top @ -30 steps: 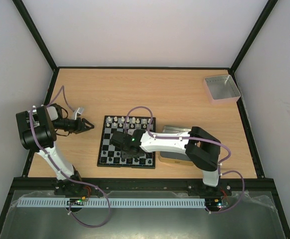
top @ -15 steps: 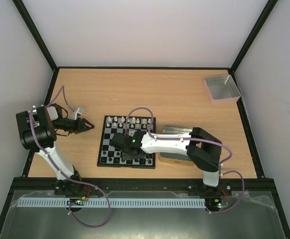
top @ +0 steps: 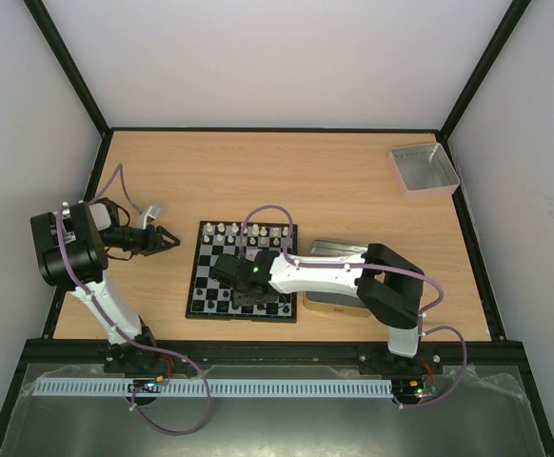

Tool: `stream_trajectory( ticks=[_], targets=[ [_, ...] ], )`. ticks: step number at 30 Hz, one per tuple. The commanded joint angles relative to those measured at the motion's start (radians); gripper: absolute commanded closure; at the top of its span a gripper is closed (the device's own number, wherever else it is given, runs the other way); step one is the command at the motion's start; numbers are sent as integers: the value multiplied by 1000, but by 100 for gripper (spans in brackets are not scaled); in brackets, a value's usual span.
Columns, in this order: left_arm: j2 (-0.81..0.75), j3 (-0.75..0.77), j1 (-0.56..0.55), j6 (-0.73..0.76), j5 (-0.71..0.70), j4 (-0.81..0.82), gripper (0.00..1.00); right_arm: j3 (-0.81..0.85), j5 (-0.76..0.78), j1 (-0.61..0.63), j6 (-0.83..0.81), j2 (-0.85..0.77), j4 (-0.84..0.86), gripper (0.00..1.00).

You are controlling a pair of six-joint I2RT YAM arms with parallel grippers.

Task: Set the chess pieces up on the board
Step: Place the chess piece on the chessboard.

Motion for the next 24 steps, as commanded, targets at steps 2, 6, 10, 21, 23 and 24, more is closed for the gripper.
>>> stream_trajectory(
  ticks=[2,6,10,21,23,24],
  targets=[
    [60,-37,25,16,-293,60,52,21,38,9,-9,-6,-44,94],
    [60,-37,25,16,-294,60,52,28,36,9,-13,2,-42,93],
    [61,-37,25,16,-293,59,52,36,37,9,-16,6,-42,93],
    [62,-37,25,17,-292,58,52,54,39,9,-26,22,-42,93],
    [62,-37,25,16,-292,58,52,53,37,9,-25,23,-43,93],
    [61,-36,26,16,-291,58,52,52,36,9,-24,24,-43,93]
  ],
)
